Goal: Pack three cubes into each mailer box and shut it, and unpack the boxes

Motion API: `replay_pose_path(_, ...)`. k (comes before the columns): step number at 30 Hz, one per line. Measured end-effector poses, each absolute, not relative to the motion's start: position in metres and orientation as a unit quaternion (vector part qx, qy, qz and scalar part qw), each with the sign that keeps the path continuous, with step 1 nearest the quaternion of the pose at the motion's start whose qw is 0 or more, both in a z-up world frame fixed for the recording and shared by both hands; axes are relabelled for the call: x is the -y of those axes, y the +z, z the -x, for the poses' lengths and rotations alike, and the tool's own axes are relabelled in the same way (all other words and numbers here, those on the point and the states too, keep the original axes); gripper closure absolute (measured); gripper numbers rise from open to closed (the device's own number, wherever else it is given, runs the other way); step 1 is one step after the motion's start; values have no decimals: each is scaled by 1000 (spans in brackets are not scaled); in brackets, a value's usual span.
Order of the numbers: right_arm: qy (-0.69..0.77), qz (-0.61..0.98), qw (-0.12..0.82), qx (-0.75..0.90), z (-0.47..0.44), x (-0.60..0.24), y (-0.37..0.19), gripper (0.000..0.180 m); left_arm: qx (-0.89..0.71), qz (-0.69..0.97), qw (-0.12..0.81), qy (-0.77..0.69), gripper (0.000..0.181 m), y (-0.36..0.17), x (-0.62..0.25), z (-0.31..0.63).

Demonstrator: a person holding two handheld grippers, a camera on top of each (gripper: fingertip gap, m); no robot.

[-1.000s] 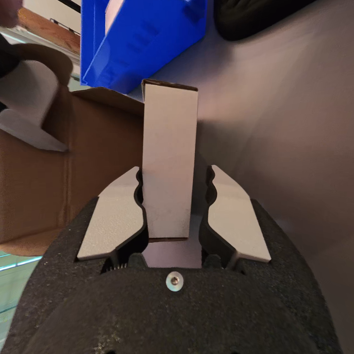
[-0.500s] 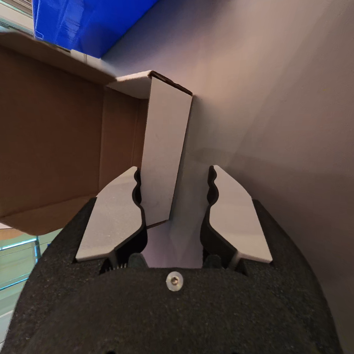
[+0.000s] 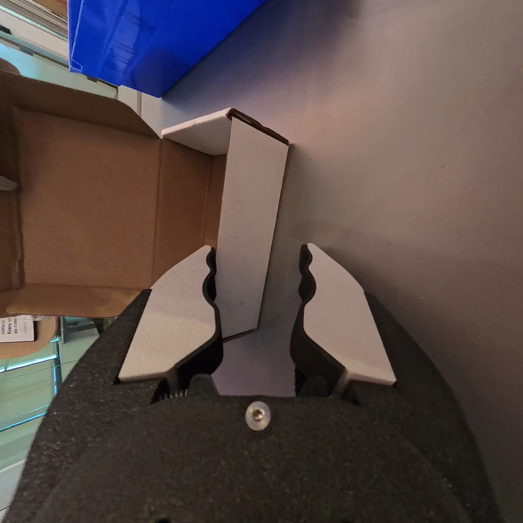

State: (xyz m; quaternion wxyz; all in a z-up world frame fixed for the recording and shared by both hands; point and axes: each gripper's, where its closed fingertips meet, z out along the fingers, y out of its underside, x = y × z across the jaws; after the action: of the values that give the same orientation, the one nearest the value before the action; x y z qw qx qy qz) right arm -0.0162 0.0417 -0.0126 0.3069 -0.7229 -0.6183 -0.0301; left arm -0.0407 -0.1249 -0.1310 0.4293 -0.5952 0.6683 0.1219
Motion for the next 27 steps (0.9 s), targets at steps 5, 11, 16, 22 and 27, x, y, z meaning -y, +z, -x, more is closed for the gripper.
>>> replay_pose_path(5, -72, 722, 306, 616, 13, -68, -34, 175, -666, 596, 430, 127, 123, -131, 124, 40)
replay_pose_path(11, -133, 713, 302, 619, 9, -86, -62, 174, -665, 597, 432, 122, 123, -131, 125, 40)
replay_pose_path(16, -147, 720, 282, 617, 6, -91, -77, 173, -664, 596, 434, 123, 123, -132, 125, 40)
replay_pose_path(22, -148, 715, 283, 622, 10, -92, -76, 173, -663, 597, 437, 119, 123, -132, 125, 39)
replay_pose_path(27, -151, 721, 266, 621, 10, -98, -89, 169, -655, 604, 442, 103, 124, -130, 125, 38)
